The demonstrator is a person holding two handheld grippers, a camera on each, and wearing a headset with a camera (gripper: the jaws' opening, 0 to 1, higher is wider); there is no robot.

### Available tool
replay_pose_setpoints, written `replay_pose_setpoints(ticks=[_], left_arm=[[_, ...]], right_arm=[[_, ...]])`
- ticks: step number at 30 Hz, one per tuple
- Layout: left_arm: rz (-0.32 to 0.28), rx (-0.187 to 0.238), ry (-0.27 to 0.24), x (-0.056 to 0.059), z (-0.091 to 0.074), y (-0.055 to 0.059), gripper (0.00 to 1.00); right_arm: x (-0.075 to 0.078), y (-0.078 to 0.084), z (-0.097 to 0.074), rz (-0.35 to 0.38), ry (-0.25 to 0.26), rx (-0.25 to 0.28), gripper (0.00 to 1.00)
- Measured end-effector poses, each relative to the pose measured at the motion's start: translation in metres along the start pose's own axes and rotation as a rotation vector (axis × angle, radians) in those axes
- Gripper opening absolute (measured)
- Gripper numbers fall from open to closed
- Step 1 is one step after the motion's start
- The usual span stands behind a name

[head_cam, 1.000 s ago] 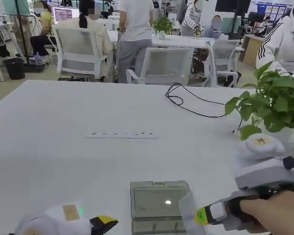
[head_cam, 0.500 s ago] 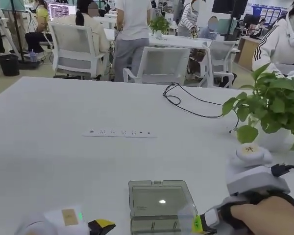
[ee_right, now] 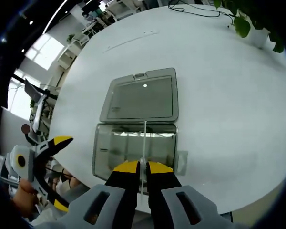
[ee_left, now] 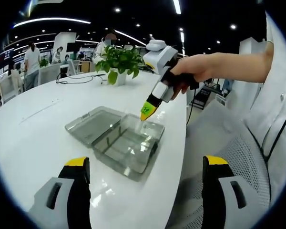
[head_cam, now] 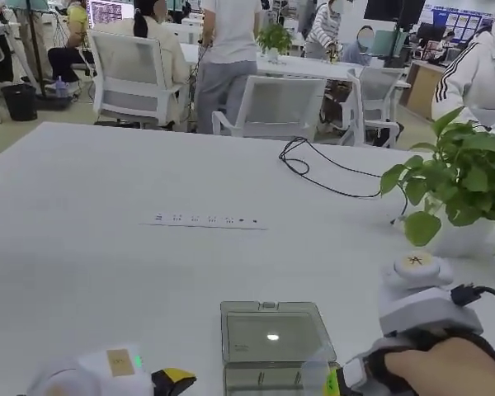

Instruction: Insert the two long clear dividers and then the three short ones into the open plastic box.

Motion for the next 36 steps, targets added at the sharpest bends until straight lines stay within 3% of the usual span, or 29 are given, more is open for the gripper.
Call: replay_pose_setpoints(ticks=[36], left_arm=[[-0.029,0.009,0.002,0.0022,0.0023,0.0018,0.99]], right_arm=[[0.0035,0.0029,0.0044,-0.014,0.016,-0.001,0.07]])
Point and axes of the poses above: the centre of the closed fingertips' face, and the gripper's own axes: z roughly forward along the fingers, x roughly to its right, y roughly out of its underside, the point moved 3 cm from there along -z, roughly backward along the fingers, and after that the axes turned 12 degrees about x, right-handed, at the moved point
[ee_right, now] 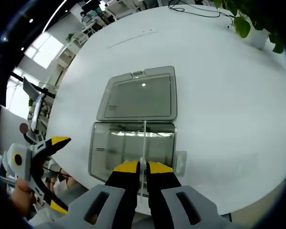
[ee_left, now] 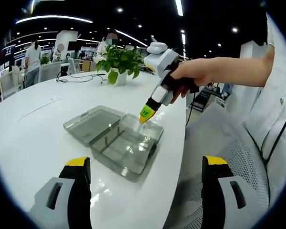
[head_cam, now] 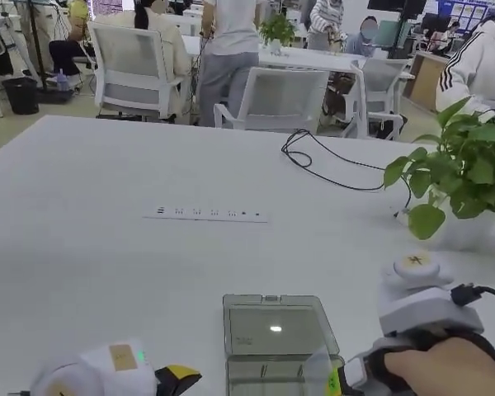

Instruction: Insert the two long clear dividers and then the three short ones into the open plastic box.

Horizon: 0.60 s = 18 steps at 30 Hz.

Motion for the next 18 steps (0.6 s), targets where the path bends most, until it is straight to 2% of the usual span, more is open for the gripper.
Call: replay_pose_setpoints(ticks=[9,18], left_arm=[[-0.005,0.002,-0.003,-0.0001,-0.001,0.0002,0.99],[-0.013,0.004,-0.005,0.0003,-0.0008,0.0002,0.98]], right_arm=[[-0.0001,0.0,0.0018,-0.022,0.016,-0.005,0.07],[-0.0025,-0.0014,0.0018,-0.029,0.009,-0.02,0.07]])
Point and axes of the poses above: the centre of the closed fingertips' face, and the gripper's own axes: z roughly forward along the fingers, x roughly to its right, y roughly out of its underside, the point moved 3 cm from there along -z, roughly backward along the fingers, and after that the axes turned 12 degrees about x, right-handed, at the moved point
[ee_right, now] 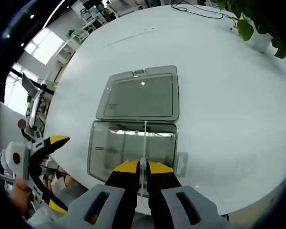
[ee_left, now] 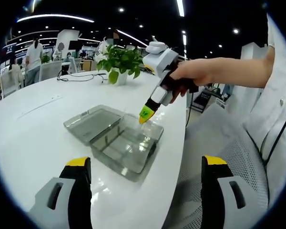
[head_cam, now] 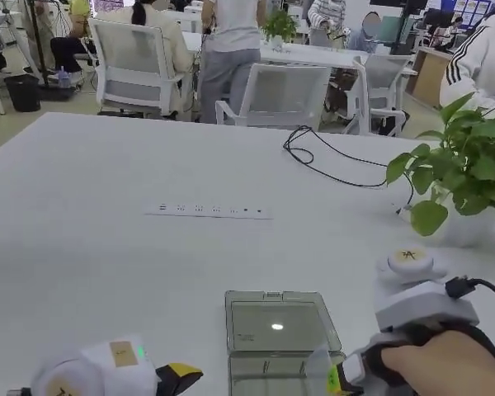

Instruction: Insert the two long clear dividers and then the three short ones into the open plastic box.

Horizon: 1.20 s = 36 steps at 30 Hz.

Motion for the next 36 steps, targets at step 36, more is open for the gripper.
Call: replay_pose_setpoints(ticks=[36], left_arm=[[-0.016,0.008,-0.002,-0.0026,0.0012,-0.0003,0.97]], right_arm=[[-0.0049,-0.0021,-0.0001,-0.026,-0.012,-0.016,0.07]])
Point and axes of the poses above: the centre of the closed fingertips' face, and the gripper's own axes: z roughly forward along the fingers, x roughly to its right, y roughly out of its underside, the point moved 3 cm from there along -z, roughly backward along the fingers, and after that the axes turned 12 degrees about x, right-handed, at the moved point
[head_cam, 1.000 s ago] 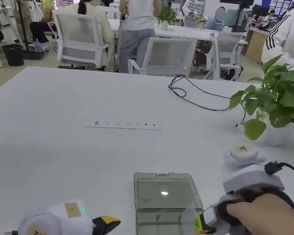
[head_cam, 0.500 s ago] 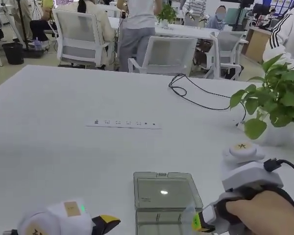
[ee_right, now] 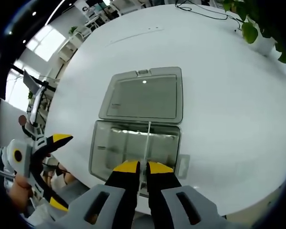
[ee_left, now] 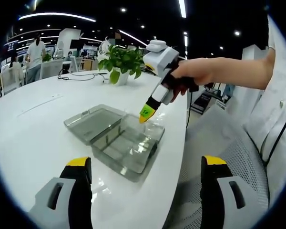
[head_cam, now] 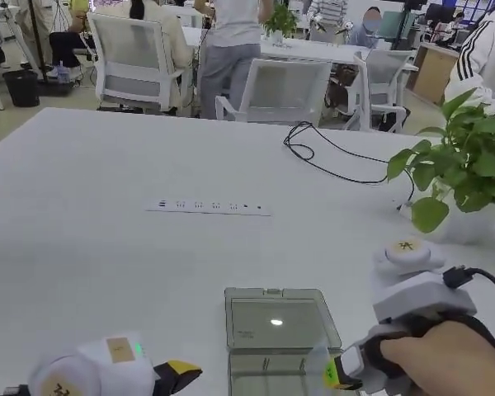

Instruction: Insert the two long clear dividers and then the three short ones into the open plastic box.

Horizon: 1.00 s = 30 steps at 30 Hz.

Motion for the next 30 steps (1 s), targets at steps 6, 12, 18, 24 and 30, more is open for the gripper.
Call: replay_pose_setpoints(ticks=[6,12,18,24,30], left_arm=[[0.004,-0.006,0.001,0.0,0.0,0.002,0.98],[0.007,-0.005,-0.003,0.0,-0.001,0.001,0.99],[0.004,-0.009,-0.011,-0.001,-0.003,0.003,0.99],[0.003,-0.009,-0.015,-0.001,-0.003,0.002,0.98],[0.004,-0.012,-0.025,-0.003,-0.003,0.002,0.98]], right_arm=[[-0.005,0.0,0.003,-0.044,-0.002,0.001,0.07],[-0.007,0.003,0.013,-0.063,-0.029,0.003,0.09],[-0.005,0.005,0.018,-0.073,-0.047,0.002,0.09],[-0.004,0.009,0.022,-0.074,-0.06,0.001,0.1],[-0.003,0.01,0.024,-0.079,-0.073,0.001,0.1]])
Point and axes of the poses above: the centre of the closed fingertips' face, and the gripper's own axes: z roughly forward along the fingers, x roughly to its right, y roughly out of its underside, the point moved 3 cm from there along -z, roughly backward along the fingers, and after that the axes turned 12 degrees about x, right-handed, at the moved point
